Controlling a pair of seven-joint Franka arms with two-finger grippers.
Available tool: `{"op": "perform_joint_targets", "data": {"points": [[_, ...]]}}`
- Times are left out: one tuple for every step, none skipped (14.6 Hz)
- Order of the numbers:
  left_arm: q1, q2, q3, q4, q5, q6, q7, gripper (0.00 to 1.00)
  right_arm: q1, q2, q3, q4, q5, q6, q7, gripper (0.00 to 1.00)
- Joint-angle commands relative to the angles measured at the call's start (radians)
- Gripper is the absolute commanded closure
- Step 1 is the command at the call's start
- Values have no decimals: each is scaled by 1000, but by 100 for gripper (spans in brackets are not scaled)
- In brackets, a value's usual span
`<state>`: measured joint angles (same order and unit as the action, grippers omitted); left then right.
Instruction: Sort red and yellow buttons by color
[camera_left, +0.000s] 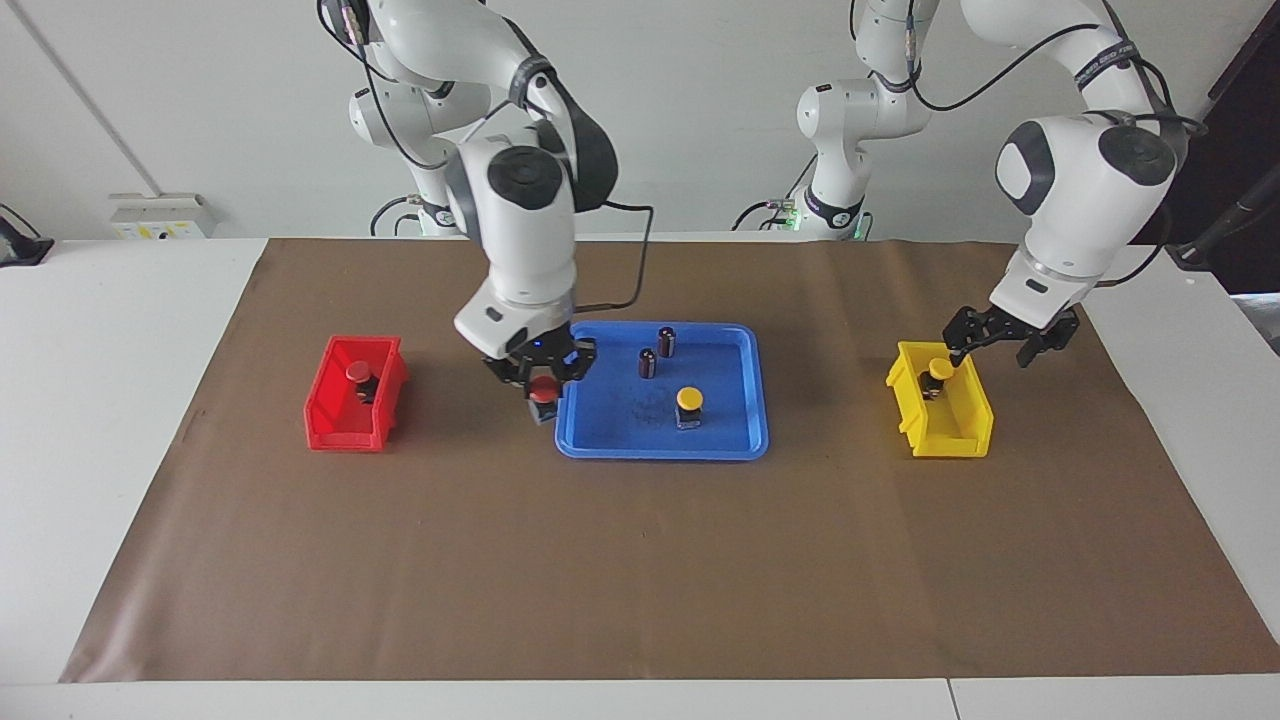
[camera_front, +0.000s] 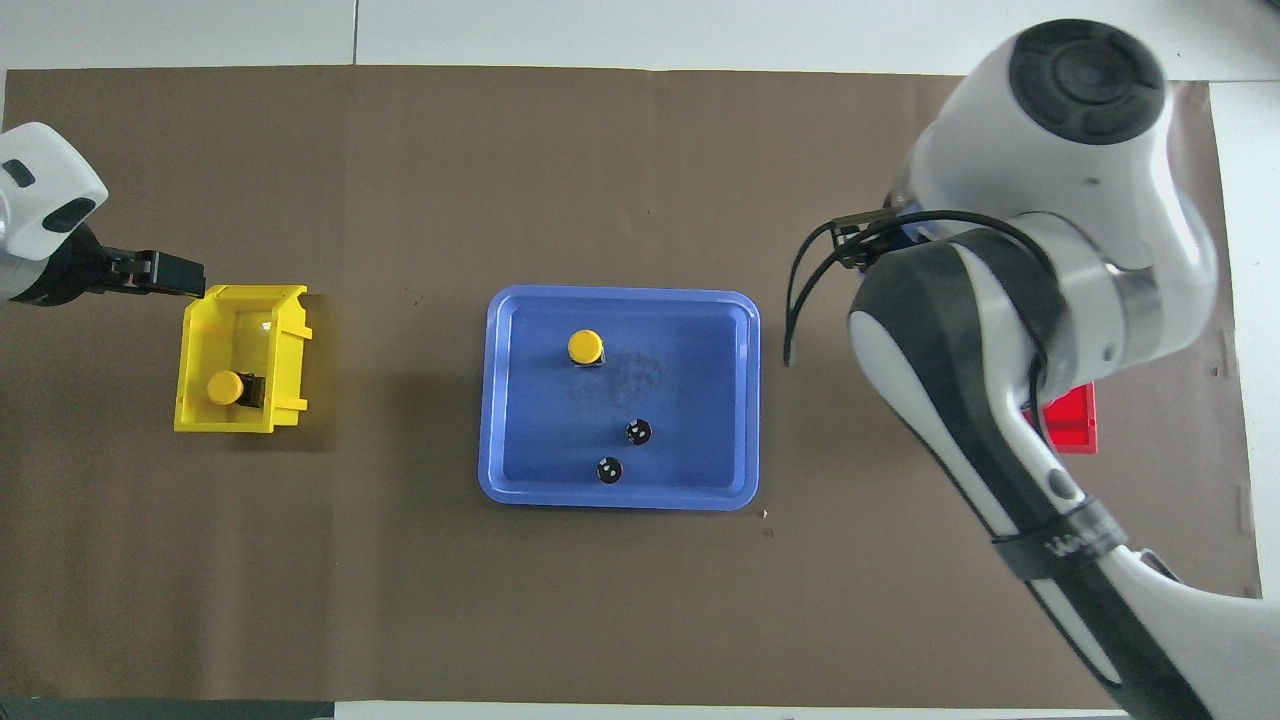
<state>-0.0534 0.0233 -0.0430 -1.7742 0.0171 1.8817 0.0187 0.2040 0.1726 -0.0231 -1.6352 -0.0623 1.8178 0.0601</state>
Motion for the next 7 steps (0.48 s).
{"op": "perform_joint_targets", "data": {"points": [[-144,116,3,150,-14,-46,-232,0,-157,-107,22,-182,44,43,-211,88],[-210,136,5,150,-13,-42,-306,0,-208,-120,22,-228,54,93,-288,88],[-273,167,5,150,-5,2,-421,0,-248,-142,22,-288,56,163,-346,88],[-337,200,6,148,10,60,-515,0,-280,-157,22,-351,58,242,-385,88],[-403,245,6,148,38,109,-611,0,-291,-182,22,-429,58,318,-407,88],[-440,285,6,150,49,122,-667,0,-299,-188,20,-466,58,349,-422,88],[-482,306,6,150,49,138,-699,0,-322,-188,20,-485,59,357,-442,88]]}}
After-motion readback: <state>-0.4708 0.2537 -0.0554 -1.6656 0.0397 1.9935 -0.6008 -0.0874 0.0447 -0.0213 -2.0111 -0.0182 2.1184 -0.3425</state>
